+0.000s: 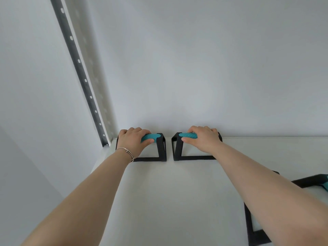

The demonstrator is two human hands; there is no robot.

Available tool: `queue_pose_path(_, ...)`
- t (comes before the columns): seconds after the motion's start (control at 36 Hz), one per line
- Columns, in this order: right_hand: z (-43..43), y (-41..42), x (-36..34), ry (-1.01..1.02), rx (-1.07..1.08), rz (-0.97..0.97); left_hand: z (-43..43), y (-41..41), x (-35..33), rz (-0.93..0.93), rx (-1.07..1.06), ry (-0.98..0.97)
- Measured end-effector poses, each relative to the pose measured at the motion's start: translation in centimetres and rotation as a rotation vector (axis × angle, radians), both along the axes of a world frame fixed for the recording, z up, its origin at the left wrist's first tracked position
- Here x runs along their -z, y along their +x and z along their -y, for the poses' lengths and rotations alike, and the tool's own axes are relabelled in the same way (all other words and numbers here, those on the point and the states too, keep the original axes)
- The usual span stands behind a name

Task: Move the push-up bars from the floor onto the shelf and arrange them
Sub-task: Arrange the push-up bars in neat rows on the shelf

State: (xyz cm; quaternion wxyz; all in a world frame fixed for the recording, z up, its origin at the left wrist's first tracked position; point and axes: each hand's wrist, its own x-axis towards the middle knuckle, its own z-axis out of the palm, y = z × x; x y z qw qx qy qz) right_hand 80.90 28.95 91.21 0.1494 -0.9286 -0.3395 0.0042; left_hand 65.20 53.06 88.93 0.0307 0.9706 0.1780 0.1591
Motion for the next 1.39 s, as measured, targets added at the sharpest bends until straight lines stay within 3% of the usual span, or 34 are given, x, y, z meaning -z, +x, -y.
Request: queue_pose_path(1.39,-0.4,0.2,1.0,0.011,0.019,0.074,-0.1,0.6,0.2,0.005,0.002,0.024)
